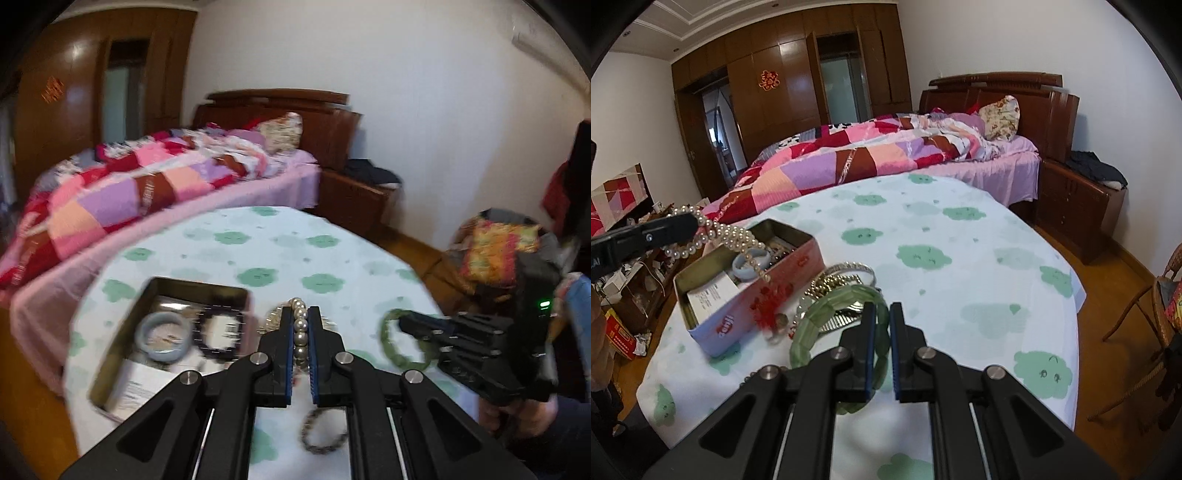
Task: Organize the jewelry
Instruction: 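Lift the green bangle and pearl necklace and carry them toward the tin, then lower both pieces into the tin and open both tools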
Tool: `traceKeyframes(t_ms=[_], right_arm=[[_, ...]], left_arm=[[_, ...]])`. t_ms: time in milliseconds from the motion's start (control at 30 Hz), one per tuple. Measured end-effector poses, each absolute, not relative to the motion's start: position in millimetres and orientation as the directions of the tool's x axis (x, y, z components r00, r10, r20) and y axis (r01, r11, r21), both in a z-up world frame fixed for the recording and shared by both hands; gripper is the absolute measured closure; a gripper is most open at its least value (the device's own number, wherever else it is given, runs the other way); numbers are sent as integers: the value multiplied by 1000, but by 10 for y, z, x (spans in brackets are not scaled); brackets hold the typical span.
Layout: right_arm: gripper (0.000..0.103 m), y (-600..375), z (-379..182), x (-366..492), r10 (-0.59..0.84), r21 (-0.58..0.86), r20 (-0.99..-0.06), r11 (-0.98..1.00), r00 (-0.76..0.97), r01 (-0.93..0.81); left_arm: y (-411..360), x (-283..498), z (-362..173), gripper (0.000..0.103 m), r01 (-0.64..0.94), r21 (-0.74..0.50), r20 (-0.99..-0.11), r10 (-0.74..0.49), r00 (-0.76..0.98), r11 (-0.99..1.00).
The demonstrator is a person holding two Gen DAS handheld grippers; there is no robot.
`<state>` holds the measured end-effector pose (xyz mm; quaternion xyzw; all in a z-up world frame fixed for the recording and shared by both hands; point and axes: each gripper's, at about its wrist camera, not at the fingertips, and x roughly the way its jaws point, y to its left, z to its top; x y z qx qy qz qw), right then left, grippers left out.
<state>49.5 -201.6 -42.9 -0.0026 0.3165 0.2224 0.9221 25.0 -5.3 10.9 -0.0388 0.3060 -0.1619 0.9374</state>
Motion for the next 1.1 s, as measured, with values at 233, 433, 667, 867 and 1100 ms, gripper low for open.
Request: traceKeyframes(t_ms=[233, 433, 667, 867, 1100], right_arm=[[94, -2002, -491, 515, 408, 144, -598, 902, 690, -408], [94, -1940, -300, 514, 434, 147, -572, 889, 696, -434], [94, -1480, -61, 630, 503, 129, -553, 840, 665, -527], [94, -1097, 14, 749, 542, 120, -562, 800, 625, -587], [94, -637, -85, 864, 568, 125, -601, 762, 563, -635]], left_arm=[[-95, 344, -82, 98, 241, -147, -609, -280, 742, 959], [82, 325, 57, 98, 205, -133, -587, -244, 772, 970], [448, 346, 161, 98, 97, -70, -570, -120, 813, 993], [790, 380, 148, 98, 24, -76, -570, -63, 819, 997], [1004, 530, -134, 98, -28, -91, -620, -35, 784, 995]])
